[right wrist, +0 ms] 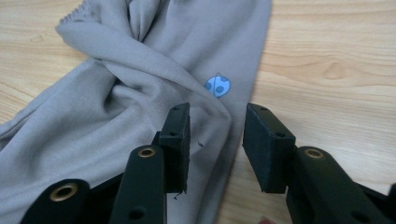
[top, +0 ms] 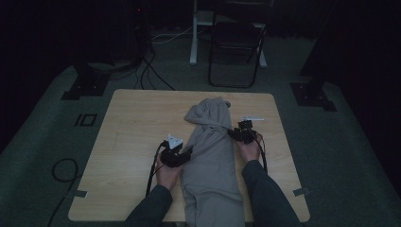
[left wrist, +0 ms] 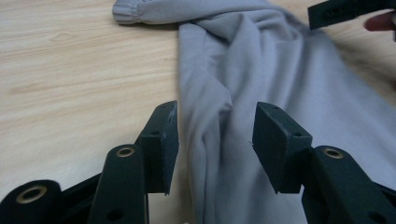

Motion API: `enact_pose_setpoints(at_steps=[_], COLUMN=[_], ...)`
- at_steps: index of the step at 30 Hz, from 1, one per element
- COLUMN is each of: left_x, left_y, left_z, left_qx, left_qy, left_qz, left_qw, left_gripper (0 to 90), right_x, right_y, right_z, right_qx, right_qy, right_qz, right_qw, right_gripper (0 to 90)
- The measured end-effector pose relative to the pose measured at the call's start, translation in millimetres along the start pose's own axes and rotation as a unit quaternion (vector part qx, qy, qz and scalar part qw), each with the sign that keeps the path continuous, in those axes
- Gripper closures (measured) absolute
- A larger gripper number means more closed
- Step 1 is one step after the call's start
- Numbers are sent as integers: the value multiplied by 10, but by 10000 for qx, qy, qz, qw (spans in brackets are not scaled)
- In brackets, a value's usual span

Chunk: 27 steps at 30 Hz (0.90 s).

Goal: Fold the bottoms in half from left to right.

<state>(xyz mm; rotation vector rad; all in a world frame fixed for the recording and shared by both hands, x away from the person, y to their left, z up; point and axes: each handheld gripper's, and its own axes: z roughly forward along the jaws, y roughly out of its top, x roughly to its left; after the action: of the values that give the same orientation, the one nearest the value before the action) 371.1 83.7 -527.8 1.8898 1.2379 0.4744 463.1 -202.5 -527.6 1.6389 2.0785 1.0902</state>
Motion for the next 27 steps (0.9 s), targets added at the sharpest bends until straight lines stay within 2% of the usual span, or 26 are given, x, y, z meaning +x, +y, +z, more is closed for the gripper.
enact_pose_setpoints(at_steps=[1,2,3,4,5,7,9,11,13,14,15,17,21,24,25,27], left_x=[-4,-8,-10,-6,3,15,32,52,73,90,100,130,177,184,184,166], left_y=[26,51,72,91,108,130,136,126,131,136,134,114,35,-75,-75,-196], left_z=[57,106,148,187,223,283,337,377,380,372,368,335,226,91,91,-59], left_qx=[80,148,192,224,276,332,414,475,461,511,509,526,524,517,517,510], left_qy=[-3,37,95,136,138,152,177,258,323,353,341,277,193,117,117,48], left_qz=[9,35,53,35,-14,-35,-78,-87,-142,-180,-200,-226,-391,-402,-402,-398], left_qw=[10000,9999,9998,9996,9995,9993,9990,9985,9983,9979,9979,9980,9977,9978,9978,9979], left_gripper=[513,514,515,520,522,528,542,582,677,737,786,823,840,840,840,840], right_x=[1,5,-2,-33,-70,-90,-69,-41,-11,12,39,75,158,212,212,281], right_y=[6,10,12,10,8,-9,-32,-47,-55,-61,-80,-99,-131,-219,-219,-329], right_z=[26,50,57,48,35,14,-22,-41,-3,32,74,73,29,-46,-46,-138], right_qx=[105,231,283,254,209,181,-20,-207,-153,-21,121,116,292,325,325,363], right_qy=[-38,-223,-464,-599,-616,-670,-528,-321,-136,-206,-309,-349,-426,-366,-366,-281], right_qz=[-54,-140,-116,47,254,301,201,209,140,50,-84,-196,-451,-562,-562,-693], right_qw=[9999,9994,9985,9979,9976,9971,9984,9991,9997,9998,9994,9991,9976,9972,9972,9965], right_gripper=[732,819,891,900,900,884,735,662,629,636,697,770,827,853,853,864])
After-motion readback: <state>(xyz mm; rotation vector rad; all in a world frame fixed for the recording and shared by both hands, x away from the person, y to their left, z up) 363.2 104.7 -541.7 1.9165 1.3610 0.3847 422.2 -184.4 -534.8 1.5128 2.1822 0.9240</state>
